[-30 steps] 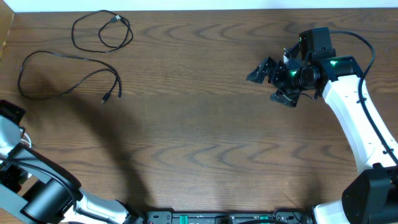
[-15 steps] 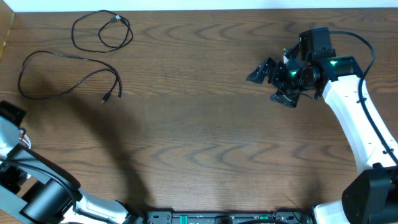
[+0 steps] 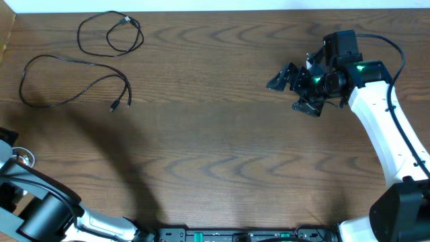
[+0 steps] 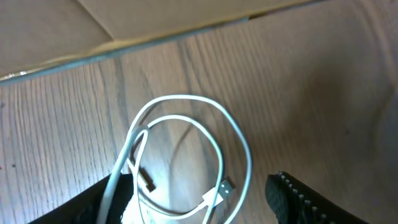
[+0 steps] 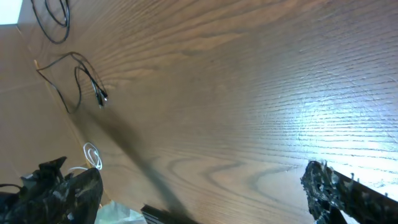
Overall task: Untangle cables
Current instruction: 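Lower the white cable at the lower left edge with the left gripper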
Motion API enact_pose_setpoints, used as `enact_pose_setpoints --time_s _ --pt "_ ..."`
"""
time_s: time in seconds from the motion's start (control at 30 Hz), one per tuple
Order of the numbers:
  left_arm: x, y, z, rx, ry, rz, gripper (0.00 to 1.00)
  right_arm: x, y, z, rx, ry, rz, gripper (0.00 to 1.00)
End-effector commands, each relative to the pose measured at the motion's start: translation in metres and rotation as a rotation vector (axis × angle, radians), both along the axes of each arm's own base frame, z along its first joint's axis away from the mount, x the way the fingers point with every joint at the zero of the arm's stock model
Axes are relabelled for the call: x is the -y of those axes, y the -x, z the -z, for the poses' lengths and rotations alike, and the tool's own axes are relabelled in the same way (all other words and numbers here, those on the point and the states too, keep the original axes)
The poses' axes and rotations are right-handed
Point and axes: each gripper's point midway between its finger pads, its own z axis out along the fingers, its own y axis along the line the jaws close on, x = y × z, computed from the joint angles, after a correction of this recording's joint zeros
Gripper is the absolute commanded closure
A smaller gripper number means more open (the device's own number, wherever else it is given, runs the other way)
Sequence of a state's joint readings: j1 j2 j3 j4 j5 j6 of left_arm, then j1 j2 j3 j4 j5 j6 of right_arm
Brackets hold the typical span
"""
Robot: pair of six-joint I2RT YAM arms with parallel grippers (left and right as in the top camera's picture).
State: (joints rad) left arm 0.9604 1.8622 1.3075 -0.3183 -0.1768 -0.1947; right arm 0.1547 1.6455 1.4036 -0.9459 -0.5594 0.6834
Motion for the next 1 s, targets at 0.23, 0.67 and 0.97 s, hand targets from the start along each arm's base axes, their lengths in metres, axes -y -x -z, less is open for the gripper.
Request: enact_pose_setpoints --time_s 0.23,0.67,0.97 --pt "-0.010 0.037 0.023 -0.135 0.014 -0.101 0.25 0.004 0.000 0.004 0.009 0.039 -0.006 0.01" --pt "-0.015 0.032 0.063 -0.150 0.057 -0.082 0.28 0.004 0.001 0.005 0.001 0.041 -0.006 0.01" --pt "-0.006 0.011 0.071 -0.073 0.114 0.021 0.28 0.004 0.003 0.005 -0.008 0.043 -0.006 0.01"
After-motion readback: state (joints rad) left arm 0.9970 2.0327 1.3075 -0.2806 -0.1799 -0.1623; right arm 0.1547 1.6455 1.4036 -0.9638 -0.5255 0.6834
